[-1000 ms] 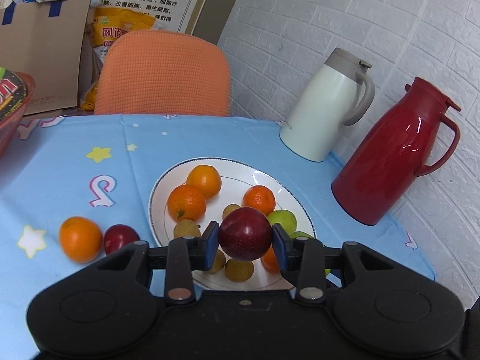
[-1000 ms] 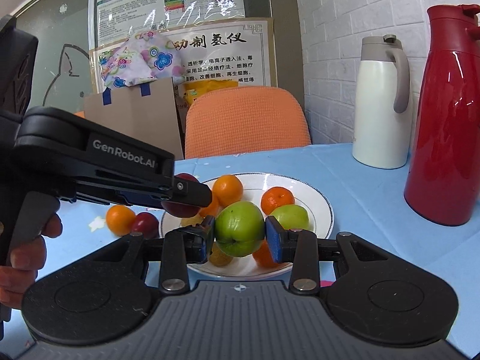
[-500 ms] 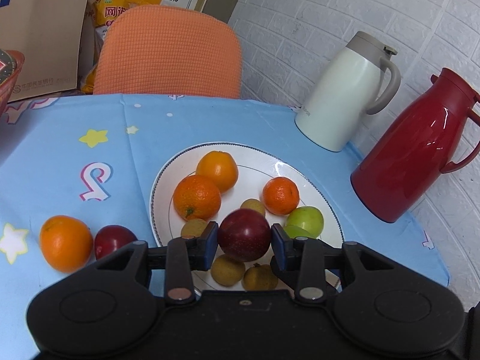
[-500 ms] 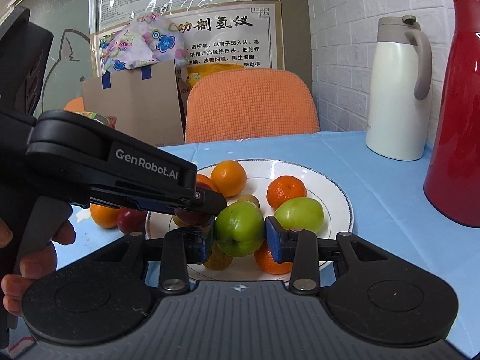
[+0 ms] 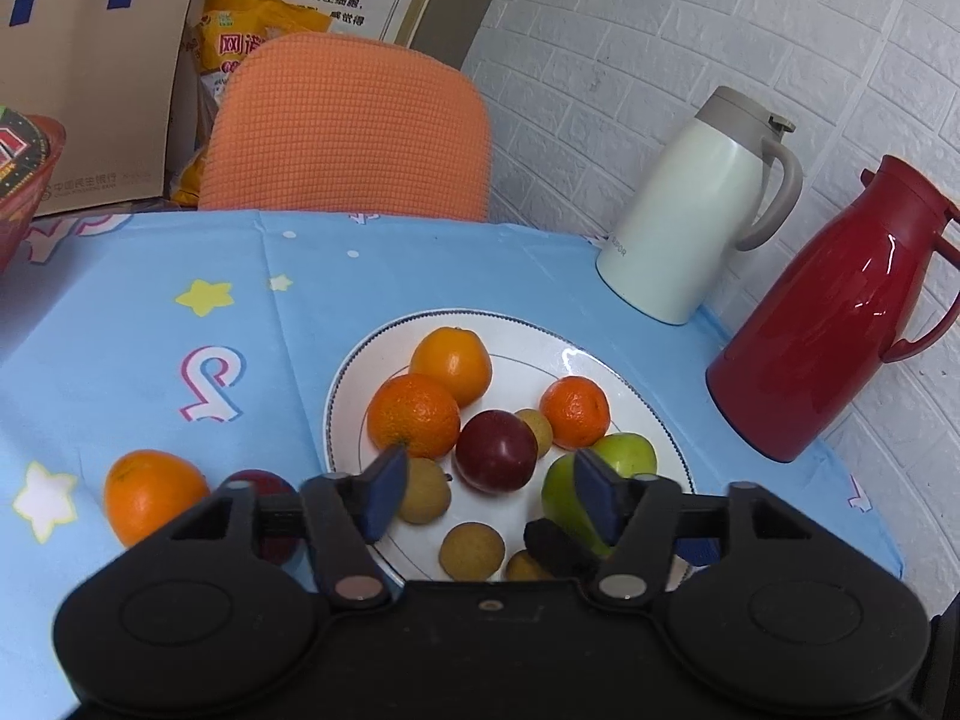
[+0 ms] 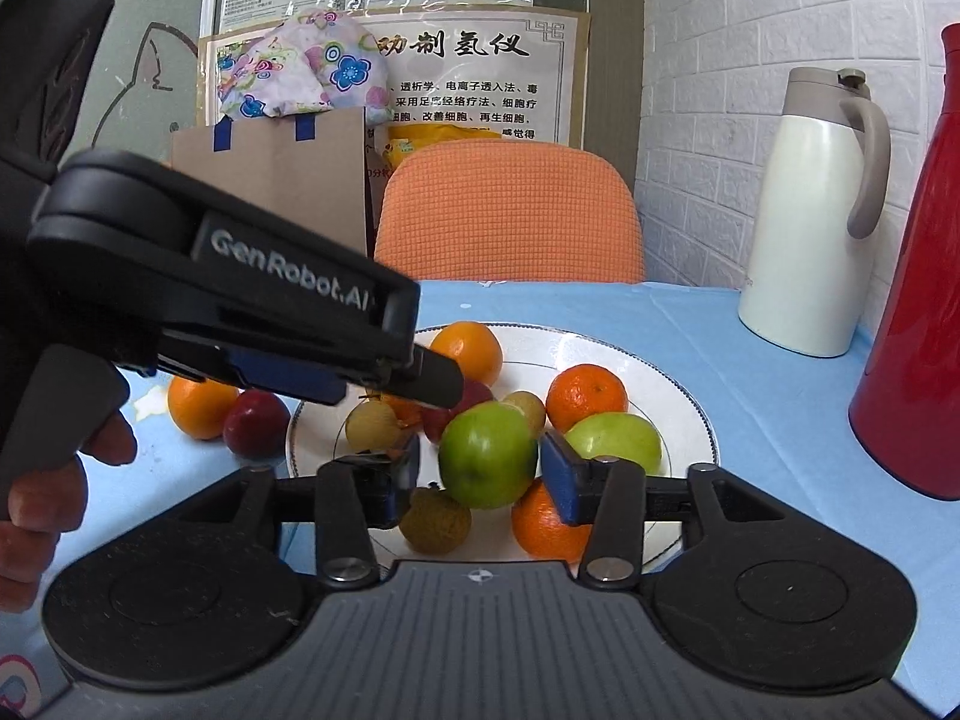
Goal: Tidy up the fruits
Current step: 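Lower the red plum and green apple onto the plate and open both tools, then withdraw both tools from the plate toward the loose tangerine and small plum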
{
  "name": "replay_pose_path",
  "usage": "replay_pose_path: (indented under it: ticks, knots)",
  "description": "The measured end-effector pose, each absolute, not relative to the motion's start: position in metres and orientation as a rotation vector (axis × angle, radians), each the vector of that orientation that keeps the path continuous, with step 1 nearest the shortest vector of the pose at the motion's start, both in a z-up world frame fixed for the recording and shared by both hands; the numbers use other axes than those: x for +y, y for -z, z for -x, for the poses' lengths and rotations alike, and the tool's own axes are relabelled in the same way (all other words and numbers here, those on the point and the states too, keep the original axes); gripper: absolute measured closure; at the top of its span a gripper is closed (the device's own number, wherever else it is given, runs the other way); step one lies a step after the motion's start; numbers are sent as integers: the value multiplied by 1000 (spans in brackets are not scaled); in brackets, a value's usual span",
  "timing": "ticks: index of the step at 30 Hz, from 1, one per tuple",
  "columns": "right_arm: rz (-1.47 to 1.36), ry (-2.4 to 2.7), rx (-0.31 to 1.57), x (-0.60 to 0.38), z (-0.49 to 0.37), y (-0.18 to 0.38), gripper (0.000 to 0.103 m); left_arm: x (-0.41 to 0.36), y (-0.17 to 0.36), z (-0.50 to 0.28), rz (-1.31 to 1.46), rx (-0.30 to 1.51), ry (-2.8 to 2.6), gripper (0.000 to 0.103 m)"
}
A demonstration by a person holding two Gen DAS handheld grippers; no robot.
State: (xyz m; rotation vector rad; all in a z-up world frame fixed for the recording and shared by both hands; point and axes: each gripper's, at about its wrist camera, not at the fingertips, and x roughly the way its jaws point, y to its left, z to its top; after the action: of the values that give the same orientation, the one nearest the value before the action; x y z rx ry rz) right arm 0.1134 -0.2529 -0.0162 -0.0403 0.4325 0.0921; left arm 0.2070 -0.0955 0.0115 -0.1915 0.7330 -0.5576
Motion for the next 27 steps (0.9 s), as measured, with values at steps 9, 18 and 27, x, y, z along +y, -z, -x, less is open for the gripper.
replay_pose_path:
  ticks: [9, 18, 27]
  knots:
    - [3, -78, 438, -255, -96, 15, 0, -87, -26, -184, 196, 648, 503, 0]
    - [-21, -84, 445, -252, -67, 12, 0, -70, -36, -147, 178, 621, 442, 0]
    - [-3, -114, 472, -243, -41, 15, 0, -32, -19, -116, 241, 647, 356, 0]
